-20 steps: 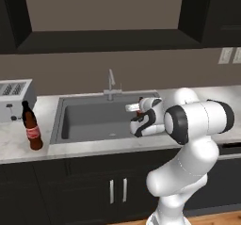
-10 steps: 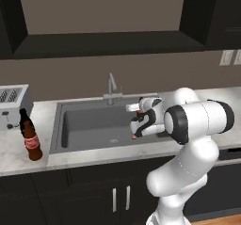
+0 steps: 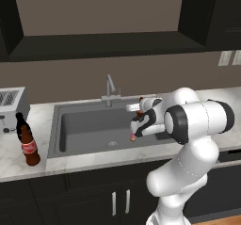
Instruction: Place the large bottle from the dining counter next to the other large bottle outside the sink, and place the small bottle from the dining counter next to the other small bottle inside the sink.
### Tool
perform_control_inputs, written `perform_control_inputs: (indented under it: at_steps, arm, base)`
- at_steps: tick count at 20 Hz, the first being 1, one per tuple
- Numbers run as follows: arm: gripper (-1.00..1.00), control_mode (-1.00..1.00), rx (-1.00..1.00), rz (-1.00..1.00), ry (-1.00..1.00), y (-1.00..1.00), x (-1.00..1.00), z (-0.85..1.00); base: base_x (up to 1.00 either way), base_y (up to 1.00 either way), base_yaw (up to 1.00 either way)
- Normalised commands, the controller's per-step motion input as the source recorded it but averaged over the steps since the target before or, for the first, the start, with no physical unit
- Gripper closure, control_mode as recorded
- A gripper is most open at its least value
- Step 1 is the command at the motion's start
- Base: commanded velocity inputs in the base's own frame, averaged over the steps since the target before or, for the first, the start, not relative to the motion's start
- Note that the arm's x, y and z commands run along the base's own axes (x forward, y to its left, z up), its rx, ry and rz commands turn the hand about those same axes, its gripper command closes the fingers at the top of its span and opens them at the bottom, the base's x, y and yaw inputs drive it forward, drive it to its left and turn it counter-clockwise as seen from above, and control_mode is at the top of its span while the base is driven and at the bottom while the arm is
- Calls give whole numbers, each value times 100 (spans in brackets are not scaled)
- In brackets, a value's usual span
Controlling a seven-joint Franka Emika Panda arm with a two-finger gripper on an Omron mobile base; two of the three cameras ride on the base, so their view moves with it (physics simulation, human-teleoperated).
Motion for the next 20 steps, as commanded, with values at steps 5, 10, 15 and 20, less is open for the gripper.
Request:
perform_control_inputs:
  at_steps: [5, 10, 15, 20]
  arm:
    - [100, 100, 0, 0, 0, 0, 0, 0]
    - [100, -100, 1, 0, 0, 0, 0, 0]
    - [100, -100, 9, 0, 0, 3, 0, 0]
    - [100, -100, 8, 0, 0, 21, 0, -9]
  base:
    - [2, 0, 0]
    - [0, 0, 0]
    - [0, 0, 0]
    - [0, 0, 0]
